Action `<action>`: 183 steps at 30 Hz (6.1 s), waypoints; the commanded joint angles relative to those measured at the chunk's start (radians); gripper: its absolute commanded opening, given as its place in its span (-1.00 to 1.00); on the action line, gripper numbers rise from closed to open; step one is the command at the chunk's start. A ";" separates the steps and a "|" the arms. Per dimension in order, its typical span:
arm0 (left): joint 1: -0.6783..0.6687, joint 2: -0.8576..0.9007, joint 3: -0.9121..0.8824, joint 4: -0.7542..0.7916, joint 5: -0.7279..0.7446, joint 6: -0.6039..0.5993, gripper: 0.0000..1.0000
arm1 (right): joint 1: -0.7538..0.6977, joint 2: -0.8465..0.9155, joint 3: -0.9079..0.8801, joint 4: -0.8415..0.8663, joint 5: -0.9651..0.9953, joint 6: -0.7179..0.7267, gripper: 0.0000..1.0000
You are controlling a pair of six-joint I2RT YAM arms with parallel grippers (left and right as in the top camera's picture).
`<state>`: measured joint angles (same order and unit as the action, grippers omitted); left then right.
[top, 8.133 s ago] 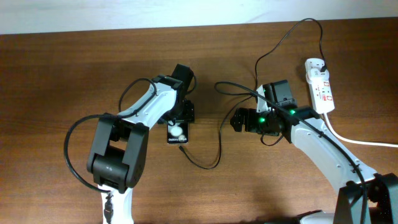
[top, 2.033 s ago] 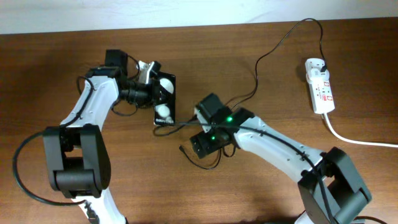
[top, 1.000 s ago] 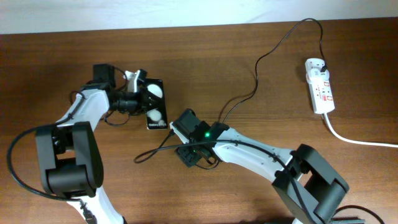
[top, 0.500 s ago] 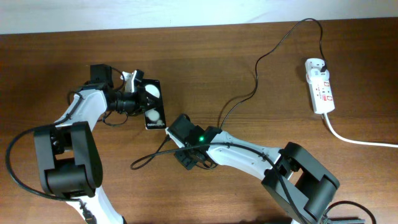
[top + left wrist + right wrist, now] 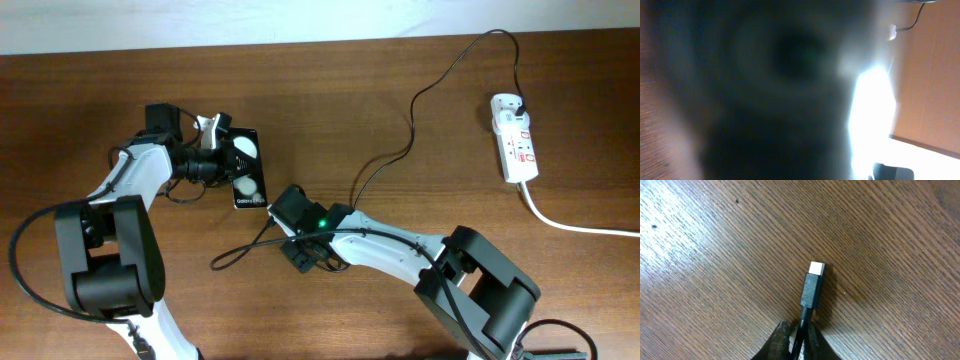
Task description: Plug charger to phone and switch on socket
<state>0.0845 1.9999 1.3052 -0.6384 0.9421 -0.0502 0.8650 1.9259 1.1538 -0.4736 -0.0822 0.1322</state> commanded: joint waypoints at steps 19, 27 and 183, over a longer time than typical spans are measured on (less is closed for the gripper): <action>0.117 -0.040 -0.105 0.060 0.370 0.058 -1.00 | -0.137 -0.238 0.010 -0.027 -0.442 0.070 -0.92; 0.167 -0.096 -0.224 0.142 0.494 -0.077 -1.00 | -0.154 -0.248 -0.050 0.006 -0.528 0.121 -0.92; -0.333 -0.183 -0.290 0.307 -0.680 -0.426 -0.31 | -0.317 -0.476 -0.266 -0.077 0.039 0.466 0.97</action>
<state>-0.2459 1.8084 1.0115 -0.3386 0.2649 -0.4900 0.5503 1.4578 0.8845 -0.5499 -0.0635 0.6018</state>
